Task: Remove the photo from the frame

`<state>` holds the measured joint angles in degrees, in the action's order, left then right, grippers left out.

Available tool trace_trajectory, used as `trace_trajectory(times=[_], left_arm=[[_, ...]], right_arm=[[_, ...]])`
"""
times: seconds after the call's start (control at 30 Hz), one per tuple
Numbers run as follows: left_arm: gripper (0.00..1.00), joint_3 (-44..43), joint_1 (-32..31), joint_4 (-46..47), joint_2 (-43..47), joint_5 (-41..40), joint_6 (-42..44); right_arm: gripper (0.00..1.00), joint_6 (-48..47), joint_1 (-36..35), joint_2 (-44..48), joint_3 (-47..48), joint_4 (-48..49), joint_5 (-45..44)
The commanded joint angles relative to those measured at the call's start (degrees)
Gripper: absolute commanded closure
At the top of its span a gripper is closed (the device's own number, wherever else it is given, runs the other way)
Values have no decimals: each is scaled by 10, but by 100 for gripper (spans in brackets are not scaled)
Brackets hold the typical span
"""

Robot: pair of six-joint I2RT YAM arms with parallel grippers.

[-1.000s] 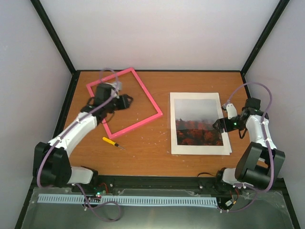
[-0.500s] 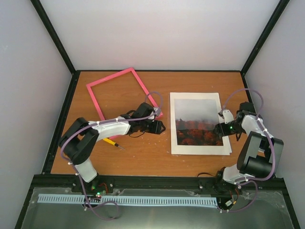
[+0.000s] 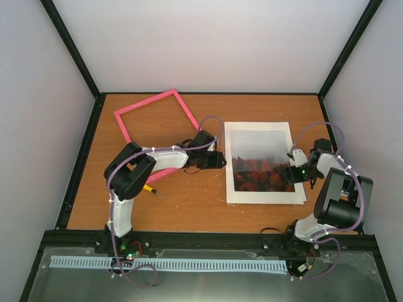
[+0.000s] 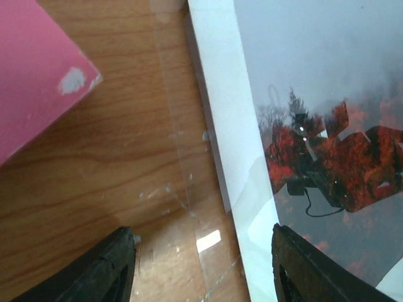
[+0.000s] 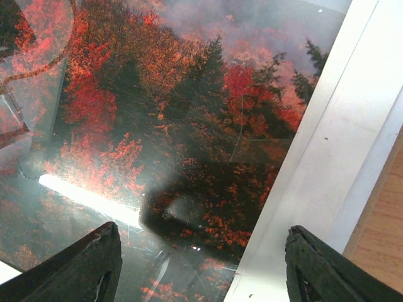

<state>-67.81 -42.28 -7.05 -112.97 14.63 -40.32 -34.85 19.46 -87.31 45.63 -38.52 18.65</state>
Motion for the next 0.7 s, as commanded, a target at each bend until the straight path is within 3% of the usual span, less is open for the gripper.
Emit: trace_trajectory(times=[0.0, 0.3, 0.67], left_arm=[[41, -36, -2, 2, -27, -2, -26], [45, -41, -2, 43, -53, 57, -32], [55, -20, -1, 79, -23, 66, -44]], right_arm=[[30, 0, -3, -15, -15, 15, -5], [30, 1, -3, -21, -16, 14, 2], [30, 2, -3, -19, -17, 12, 2]])
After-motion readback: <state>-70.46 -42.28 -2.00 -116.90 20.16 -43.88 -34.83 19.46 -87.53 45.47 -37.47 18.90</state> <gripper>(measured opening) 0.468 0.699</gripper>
